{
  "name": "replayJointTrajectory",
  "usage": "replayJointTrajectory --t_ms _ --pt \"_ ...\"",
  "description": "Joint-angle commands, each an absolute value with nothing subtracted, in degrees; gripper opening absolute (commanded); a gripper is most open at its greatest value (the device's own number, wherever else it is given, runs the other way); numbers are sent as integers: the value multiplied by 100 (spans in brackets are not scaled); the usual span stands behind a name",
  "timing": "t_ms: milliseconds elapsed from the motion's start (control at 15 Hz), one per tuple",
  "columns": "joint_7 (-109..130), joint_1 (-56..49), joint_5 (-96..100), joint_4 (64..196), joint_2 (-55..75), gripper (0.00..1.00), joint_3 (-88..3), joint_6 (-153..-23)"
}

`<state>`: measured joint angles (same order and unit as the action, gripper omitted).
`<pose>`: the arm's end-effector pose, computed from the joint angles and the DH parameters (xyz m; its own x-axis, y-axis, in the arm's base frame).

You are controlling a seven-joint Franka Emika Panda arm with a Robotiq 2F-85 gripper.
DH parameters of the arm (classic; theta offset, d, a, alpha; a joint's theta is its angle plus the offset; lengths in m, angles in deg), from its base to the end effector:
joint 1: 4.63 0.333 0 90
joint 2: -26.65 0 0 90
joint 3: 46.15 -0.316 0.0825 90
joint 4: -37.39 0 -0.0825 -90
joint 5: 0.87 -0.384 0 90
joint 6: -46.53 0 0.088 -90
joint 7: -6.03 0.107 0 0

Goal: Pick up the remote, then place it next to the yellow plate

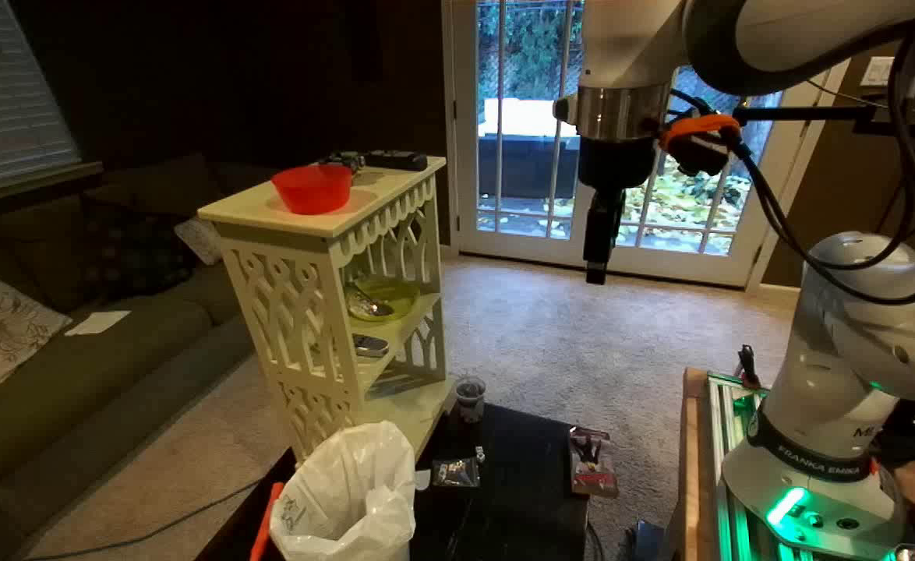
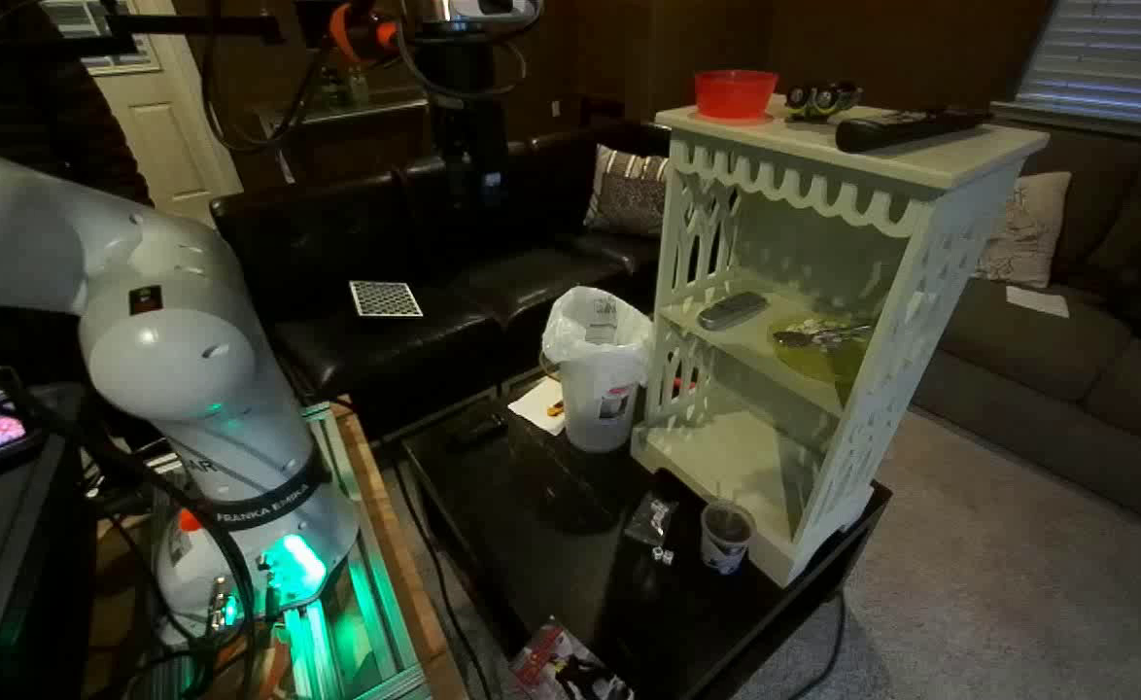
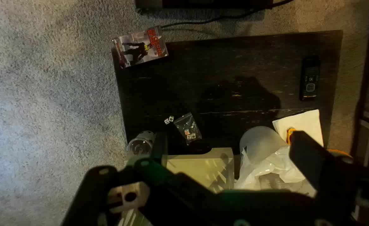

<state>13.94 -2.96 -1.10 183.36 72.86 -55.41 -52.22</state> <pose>0.3026 0.0650 0.5156 1.0000 0.0009 -0.0083 0.0018 -0.9934 0.1145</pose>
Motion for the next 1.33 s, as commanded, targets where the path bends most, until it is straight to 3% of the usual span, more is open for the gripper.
replayJointTrajectory --t_ms 0,800,1267 --pt "1436 -225 -71 18323 7273 100 -5488 -5210" --pt "1314 1447 -1501 17963 4496 100 -6630 -6908" --pt "1259 1578 -1341 17951 4389 100 -6620 -6912"
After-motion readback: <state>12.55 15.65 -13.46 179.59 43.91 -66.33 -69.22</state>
